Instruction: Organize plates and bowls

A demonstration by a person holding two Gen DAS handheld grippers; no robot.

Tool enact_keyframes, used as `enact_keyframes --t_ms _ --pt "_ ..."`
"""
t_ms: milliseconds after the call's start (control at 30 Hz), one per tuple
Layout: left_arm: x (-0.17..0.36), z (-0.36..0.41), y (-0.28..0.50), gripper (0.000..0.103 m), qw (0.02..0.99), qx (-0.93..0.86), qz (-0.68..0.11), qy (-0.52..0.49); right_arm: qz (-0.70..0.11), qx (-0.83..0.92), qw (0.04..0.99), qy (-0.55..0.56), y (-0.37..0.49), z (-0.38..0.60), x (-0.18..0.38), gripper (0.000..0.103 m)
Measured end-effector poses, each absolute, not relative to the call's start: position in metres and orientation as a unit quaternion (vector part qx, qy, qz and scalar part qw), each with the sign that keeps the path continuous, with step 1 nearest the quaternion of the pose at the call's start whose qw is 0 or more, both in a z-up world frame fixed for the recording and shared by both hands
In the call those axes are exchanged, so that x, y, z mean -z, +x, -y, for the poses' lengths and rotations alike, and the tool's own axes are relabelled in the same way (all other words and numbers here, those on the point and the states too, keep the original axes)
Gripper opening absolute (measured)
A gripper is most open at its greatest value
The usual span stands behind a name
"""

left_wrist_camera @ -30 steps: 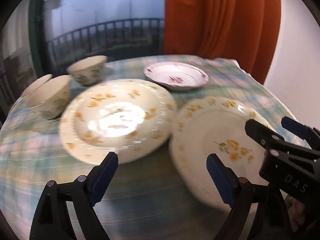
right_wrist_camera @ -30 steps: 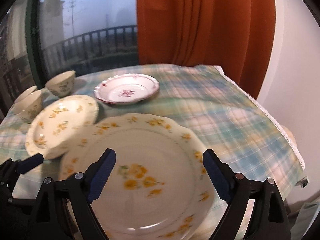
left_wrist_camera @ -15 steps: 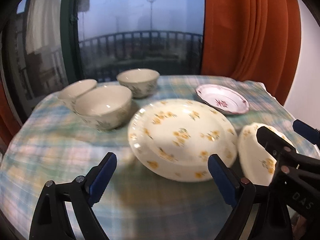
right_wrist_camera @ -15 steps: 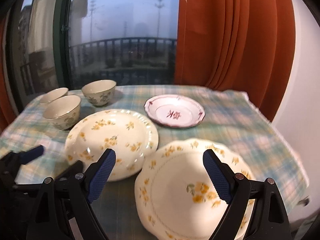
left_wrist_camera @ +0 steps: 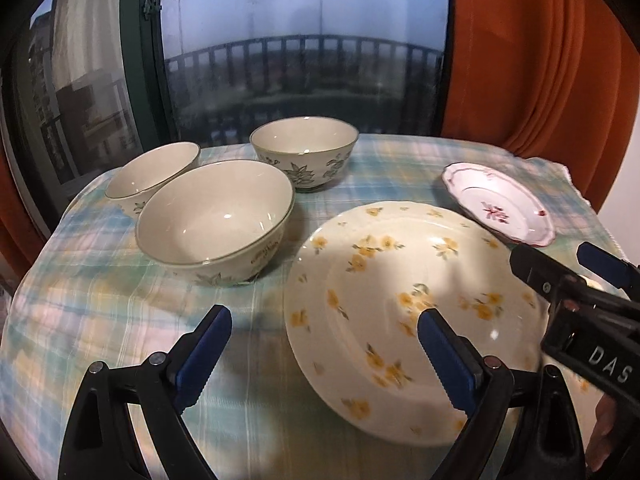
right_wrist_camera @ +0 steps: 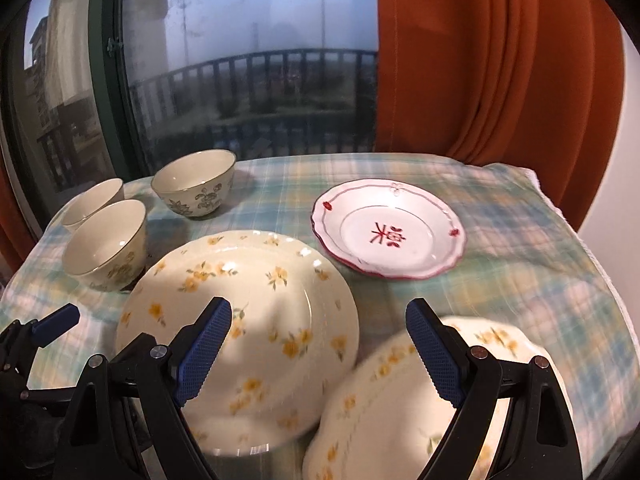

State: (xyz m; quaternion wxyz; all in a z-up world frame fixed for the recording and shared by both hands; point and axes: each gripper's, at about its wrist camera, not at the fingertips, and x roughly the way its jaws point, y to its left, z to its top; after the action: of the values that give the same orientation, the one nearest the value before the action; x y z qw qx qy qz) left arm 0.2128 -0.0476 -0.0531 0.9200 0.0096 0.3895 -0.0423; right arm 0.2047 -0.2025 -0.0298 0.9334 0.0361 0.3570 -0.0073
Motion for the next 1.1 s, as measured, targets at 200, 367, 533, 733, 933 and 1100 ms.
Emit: enact_keyframes --t_ms 200,367,533,733,933,1100 --pt "0.072 0.049 0.237 0.093 0.907 0.033 -0.420 0.013 -0.394 -0.001 0.918 0.054 0.241 0.210 0.051 0.091" --pt "0.087 0.052 0.246 0.087 0.895 0.039 -0.444 0.010 -0.444 -0.025 0.893 0.073 0.260 0.210 0.070 0.088" --pt "0.092 0.053 0.249 0.085 0.892 0.047 -0.449 0.000 -0.474 -0.034 0.878 0.061 0.266 0.204 0.079 0.083" --pt "0.091 0.059 0.247 0.076 0.889 0.074 -0.453 0.005 -0.473 -0.027 0.879 0.062 0.262 0.202 0.080 0.082" --pt "0.090 0.048 0.243 0.075 0.889 0.052 -0.454 -0.005 -0.477 -0.038 0.877 0.042 0.257 0.191 0.079 0.081" --pt "0.089 0.038 0.225 0.075 0.890 0.050 -0.454 -0.001 -0.482 -0.043 0.875 0.029 0.243 0.178 0.078 0.080"
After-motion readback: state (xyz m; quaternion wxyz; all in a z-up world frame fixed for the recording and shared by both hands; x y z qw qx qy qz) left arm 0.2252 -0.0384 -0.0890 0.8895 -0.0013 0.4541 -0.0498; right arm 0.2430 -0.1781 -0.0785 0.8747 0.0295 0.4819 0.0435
